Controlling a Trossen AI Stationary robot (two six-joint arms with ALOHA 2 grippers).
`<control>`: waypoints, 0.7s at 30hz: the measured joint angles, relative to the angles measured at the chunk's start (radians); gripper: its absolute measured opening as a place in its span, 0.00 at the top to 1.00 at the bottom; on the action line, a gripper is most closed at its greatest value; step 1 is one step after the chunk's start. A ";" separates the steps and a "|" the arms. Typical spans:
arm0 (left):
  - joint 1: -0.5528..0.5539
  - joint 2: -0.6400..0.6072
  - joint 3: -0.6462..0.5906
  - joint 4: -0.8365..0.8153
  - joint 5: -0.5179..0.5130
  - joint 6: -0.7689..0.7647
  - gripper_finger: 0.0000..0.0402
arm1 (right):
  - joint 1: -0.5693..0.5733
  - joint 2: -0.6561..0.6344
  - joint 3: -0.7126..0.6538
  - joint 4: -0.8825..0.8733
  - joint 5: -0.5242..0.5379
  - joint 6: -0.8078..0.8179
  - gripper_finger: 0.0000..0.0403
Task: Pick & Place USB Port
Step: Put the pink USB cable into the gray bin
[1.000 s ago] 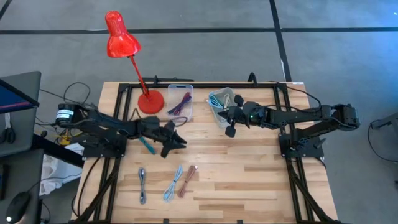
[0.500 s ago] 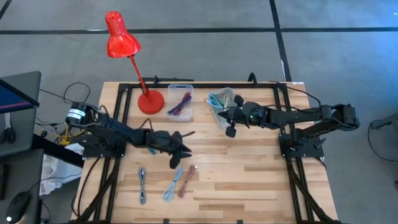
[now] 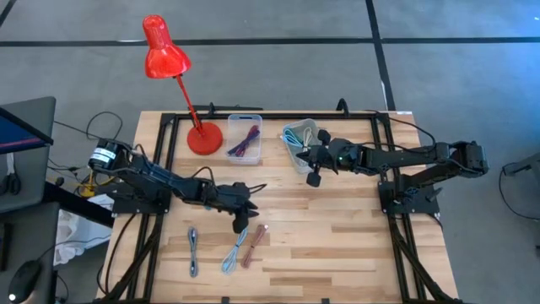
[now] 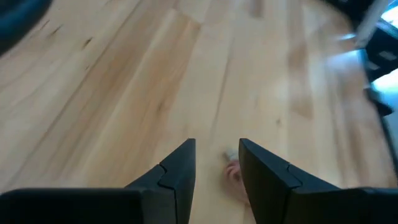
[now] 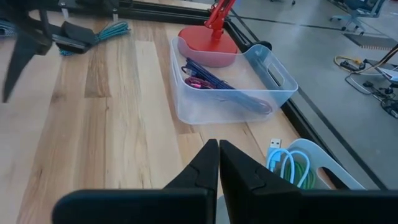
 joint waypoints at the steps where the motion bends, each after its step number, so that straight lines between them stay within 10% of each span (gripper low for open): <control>1: 0.000 0.000 0.000 -0.019 -0.006 -0.011 0.70 | 0.000 0.000 0.000 0.000 0.000 0.000 0.98; 21: 0.003 0.235 0.136 -0.053 0.138 -0.009 0.50 | 0.000 0.000 0.000 0.000 0.000 0.000 0.98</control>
